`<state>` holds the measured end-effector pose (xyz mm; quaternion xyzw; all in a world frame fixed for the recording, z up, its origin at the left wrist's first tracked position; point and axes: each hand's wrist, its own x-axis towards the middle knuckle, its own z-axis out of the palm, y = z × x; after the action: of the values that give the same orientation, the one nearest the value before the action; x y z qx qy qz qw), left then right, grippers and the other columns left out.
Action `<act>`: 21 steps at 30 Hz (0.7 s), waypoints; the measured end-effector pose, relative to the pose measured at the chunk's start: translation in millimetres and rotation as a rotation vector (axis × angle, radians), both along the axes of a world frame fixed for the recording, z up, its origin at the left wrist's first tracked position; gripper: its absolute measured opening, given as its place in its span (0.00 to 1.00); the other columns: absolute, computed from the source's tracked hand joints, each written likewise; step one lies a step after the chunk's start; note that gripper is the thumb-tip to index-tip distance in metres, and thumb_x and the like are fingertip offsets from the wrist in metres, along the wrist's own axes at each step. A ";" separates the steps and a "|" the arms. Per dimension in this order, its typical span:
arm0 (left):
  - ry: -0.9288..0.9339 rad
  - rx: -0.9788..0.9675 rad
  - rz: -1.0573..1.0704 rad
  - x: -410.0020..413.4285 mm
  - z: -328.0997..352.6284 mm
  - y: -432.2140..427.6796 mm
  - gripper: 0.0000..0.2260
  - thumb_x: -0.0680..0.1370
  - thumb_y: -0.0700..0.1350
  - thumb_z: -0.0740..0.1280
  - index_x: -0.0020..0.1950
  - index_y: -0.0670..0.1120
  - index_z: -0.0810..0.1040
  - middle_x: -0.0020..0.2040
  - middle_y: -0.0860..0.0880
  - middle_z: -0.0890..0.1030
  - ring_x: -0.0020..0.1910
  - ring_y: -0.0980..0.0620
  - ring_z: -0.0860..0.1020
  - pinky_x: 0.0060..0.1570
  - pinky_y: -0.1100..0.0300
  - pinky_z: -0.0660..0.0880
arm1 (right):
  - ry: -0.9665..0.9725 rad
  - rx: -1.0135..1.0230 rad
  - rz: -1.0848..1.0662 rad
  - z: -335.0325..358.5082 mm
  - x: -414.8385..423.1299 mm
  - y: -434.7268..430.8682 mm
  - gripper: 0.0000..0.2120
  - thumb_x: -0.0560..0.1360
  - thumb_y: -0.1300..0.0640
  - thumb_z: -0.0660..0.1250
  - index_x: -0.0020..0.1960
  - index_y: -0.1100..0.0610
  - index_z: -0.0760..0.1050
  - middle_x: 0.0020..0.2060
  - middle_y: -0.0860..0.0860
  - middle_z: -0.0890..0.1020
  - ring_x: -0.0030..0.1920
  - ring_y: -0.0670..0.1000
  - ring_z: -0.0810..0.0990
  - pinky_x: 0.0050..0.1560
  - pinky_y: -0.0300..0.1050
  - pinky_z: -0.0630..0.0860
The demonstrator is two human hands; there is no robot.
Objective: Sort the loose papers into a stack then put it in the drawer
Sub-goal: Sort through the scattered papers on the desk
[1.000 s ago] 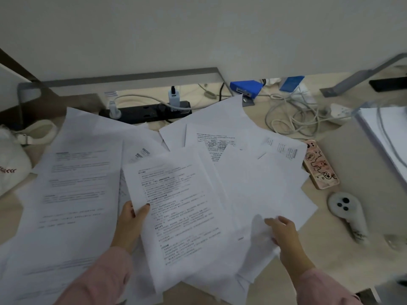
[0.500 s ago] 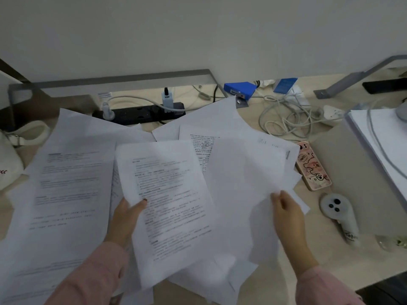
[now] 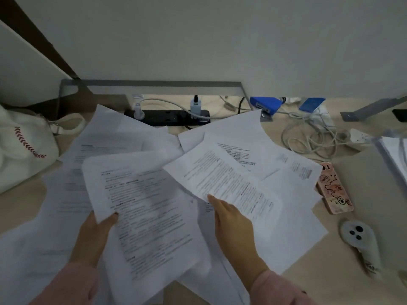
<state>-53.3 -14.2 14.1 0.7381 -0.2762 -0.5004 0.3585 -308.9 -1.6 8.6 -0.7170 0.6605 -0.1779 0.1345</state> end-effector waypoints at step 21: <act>-0.007 0.000 0.033 15.9 9.1 21.0 0.18 0.78 0.39 0.63 0.68 0.46 0.70 0.59 0.51 0.74 0.56 0.51 0.72 0.59 0.58 0.66 | -0.123 -0.195 0.034 -27.0 -32.3 6.5 0.08 0.73 0.66 0.63 0.46 0.56 0.77 0.57 0.58 0.77 0.62 0.56 0.70 0.71 0.49 0.59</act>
<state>-37.4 6.9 23.2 0.7442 -0.2651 -0.4920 0.3659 -341.1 4.9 -18.4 -0.7254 0.6184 -0.2826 0.1074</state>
